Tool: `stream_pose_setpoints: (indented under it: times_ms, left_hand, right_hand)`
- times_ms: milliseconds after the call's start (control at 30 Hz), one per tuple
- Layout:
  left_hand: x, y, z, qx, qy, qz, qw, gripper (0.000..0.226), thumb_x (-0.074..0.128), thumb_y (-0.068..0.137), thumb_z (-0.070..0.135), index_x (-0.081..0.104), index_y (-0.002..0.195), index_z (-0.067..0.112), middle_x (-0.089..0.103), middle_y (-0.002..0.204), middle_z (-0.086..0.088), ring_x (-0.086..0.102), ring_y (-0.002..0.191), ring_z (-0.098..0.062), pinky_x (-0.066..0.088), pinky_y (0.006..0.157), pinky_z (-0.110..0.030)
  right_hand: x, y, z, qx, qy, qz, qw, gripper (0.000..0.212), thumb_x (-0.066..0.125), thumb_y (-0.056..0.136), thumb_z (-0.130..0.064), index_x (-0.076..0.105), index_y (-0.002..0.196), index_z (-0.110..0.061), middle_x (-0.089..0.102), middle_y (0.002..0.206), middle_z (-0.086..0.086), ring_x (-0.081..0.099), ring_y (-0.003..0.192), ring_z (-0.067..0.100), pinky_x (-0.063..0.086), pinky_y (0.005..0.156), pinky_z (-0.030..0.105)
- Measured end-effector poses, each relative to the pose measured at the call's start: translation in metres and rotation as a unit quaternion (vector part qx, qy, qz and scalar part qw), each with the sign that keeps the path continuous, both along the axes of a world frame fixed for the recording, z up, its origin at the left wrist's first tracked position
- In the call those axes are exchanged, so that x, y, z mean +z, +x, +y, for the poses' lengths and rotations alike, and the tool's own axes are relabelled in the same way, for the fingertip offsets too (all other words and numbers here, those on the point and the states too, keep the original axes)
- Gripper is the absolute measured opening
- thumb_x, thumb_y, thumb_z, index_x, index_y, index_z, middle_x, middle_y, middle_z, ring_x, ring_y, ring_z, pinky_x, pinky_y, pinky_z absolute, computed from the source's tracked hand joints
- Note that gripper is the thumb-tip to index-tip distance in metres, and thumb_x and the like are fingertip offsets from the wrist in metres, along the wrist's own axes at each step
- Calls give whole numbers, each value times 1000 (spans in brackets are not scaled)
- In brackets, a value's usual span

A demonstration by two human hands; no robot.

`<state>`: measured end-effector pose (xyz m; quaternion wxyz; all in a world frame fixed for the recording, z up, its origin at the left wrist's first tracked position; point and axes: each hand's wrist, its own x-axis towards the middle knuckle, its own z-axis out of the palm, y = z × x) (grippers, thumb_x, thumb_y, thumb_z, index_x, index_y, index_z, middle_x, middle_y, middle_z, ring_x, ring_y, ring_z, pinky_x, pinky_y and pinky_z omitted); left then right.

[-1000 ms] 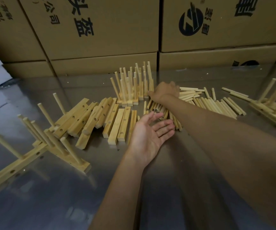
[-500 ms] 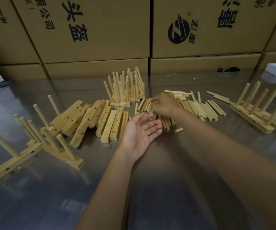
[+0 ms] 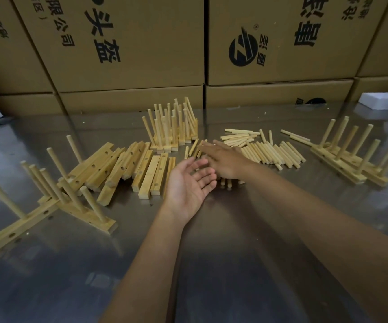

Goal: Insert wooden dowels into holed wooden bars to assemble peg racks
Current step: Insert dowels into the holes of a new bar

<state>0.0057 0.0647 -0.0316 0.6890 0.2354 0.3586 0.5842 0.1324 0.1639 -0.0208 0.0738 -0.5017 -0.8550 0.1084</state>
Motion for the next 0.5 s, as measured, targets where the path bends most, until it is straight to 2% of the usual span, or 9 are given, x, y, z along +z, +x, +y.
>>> stream_pose_setpoints:
  times_ms: [67,167,233,333,400,500]
  left_hand:
    - [0,0,1,4,8,-5,1000,30,48,98,33,63,96,6,56,66,-7,54,57,-17,45,63,-30]
    - [1,0,1,1,22,-12,1000,31,48,97,34,57,84,7,38,59,-4,33,51,-16,29,57,-30]
    - [0,-1,1,-6,29,-13,999,32,47,97,35,54,80,9,34,57,-4,29,49,-15,27,54,-29]
    - [-1,-2,1,-20,38,-25,999,35,46,97,36,54,76,9,32,53,-3,26,46,-15,26,51,-29]
    - [-2,-3,1,-32,45,-33,998,37,46,97,36,54,74,9,31,50,-2,25,42,-14,24,50,-28]
    - [-1,-6,-1,-79,75,-48,993,41,44,98,36,55,70,8,29,43,1,24,35,-11,18,45,-26]
  right_hand:
    - [4,-11,6,13,-21,-2,1000,48,24,107,-35,22,155,-33,8,164,-12,0,152,14,4,118,50]
    - [4,-23,11,29,-25,8,999,45,24,107,-34,32,151,-33,13,164,-12,2,152,15,6,118,51]
    - [-1,-24,9,23,-7,12,1000,42,29,105,-34,39,146,-32,29,160,-6,12,151,17,11,116,49]
    - [-8,-17,4,8,56,39,998,35,44,97,-31,52,130,-27,55,134,2,38,136,21,22,107,44]
    - [-9,-11,-3,2,97,56,994,30,47,95,-30,57,122,-23,59,129,1,41,130,20,25,104,41]
    - [2,-8,-19,-3,112,91,990,28,49,97,-23,59,123,-25,56,135,-3,39,133,19,24,105,39]
